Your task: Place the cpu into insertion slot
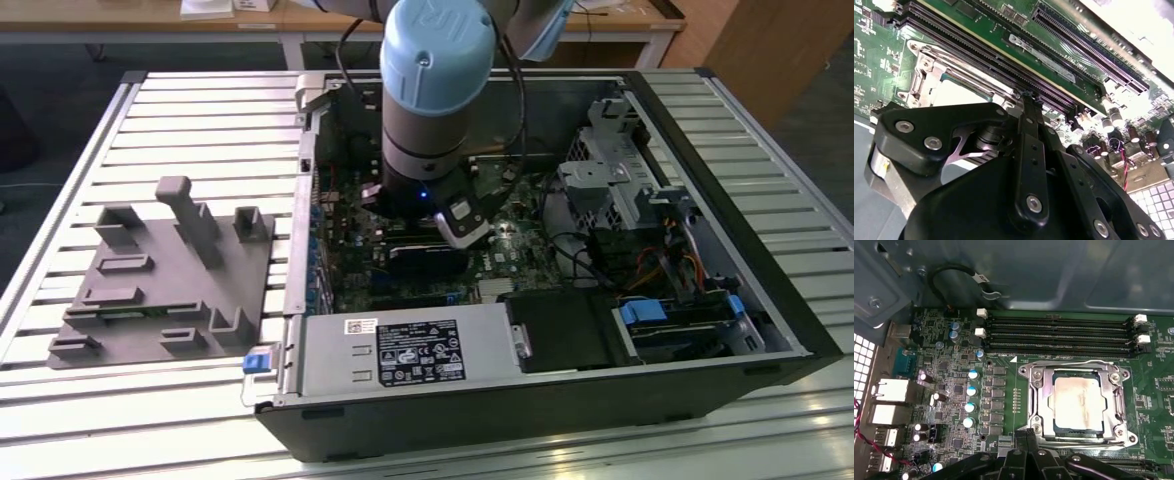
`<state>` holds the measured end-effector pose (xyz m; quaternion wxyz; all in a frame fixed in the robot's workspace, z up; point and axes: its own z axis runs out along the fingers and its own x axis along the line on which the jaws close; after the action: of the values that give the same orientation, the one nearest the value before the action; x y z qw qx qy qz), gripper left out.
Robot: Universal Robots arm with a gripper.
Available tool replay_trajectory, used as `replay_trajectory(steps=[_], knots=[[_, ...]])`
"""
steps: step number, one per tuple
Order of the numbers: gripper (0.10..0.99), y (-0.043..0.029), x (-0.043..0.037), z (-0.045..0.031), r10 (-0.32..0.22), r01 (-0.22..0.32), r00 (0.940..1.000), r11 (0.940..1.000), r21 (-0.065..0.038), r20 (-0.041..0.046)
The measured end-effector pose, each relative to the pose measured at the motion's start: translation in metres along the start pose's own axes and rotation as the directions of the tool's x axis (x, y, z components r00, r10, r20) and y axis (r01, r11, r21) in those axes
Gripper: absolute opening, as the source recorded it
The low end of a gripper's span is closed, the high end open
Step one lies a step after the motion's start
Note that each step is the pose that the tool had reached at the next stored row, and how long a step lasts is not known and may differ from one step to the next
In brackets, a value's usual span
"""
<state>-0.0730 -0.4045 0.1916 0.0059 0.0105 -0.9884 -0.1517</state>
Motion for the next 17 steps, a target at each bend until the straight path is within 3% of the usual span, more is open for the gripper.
replay_trajectory(steps=[12,17], knots=[[0.106,-0.001,0.0019,0.0035,0.001,-0.001,1.0,1.0,-0.002,0.0002],[0.106,-0.0004,0.0025,0.0015,0.0,0.0,1.0,0.9999,-0.013,0.0005]])
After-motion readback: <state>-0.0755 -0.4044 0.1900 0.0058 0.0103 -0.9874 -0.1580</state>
